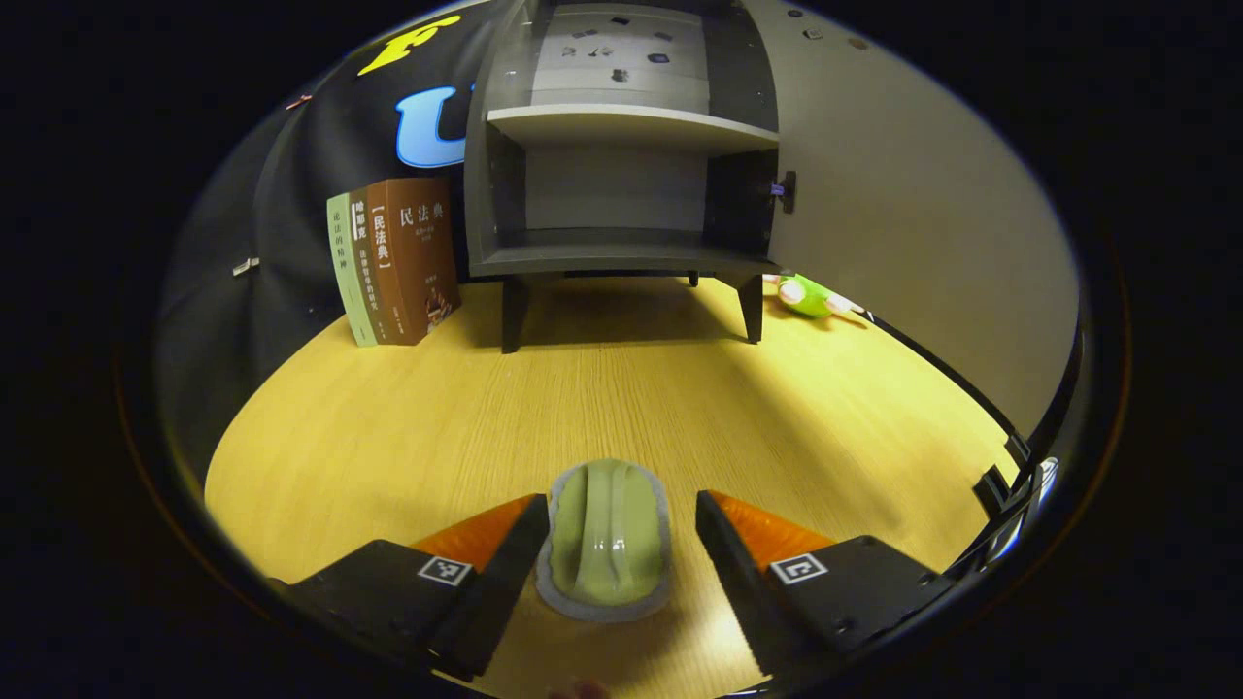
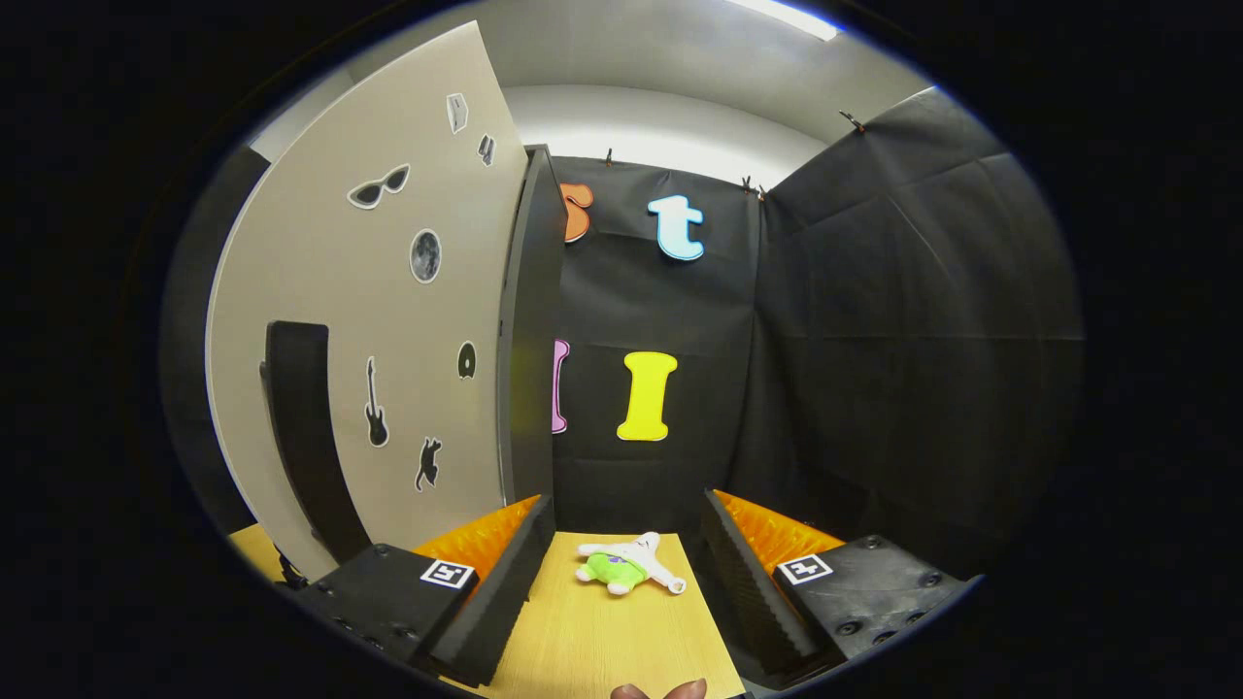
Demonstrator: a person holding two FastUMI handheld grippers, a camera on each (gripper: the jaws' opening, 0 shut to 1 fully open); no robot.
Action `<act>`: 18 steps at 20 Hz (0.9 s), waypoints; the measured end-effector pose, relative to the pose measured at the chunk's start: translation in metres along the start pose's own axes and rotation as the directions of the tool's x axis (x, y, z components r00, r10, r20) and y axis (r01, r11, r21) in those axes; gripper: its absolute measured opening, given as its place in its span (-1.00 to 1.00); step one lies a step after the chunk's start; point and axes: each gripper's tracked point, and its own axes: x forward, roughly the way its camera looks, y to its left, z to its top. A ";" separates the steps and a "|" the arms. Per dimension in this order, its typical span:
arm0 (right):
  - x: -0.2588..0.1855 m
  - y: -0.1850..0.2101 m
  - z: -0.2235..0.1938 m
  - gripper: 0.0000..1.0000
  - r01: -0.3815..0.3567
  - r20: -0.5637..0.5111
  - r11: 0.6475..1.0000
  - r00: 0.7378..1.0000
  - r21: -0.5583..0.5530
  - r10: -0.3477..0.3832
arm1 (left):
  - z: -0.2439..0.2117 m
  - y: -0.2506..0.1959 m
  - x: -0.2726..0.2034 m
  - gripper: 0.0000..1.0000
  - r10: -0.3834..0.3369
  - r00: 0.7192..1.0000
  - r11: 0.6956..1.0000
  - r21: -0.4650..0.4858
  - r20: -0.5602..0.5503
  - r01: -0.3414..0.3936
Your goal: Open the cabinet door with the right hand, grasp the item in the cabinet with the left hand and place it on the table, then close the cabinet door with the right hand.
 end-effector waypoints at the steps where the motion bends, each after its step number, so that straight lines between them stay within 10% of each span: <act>1: 0.000 0.000 0.001 0.94 0.002 0.000 1.000 1.000 0.004 -0.002 | 0.008 0.001 -0.005 0.95 -0.004 1.000 1.000 -0.005 0.007 0.004; 18: -0.010 0.023 0.032 0.94 0.091 0.017 0.996 0.996 0.008 -0.091 | 0.254 0.090 -0.157 0.94 0.088 0.939 0.987 -0.154 0.333 -0.038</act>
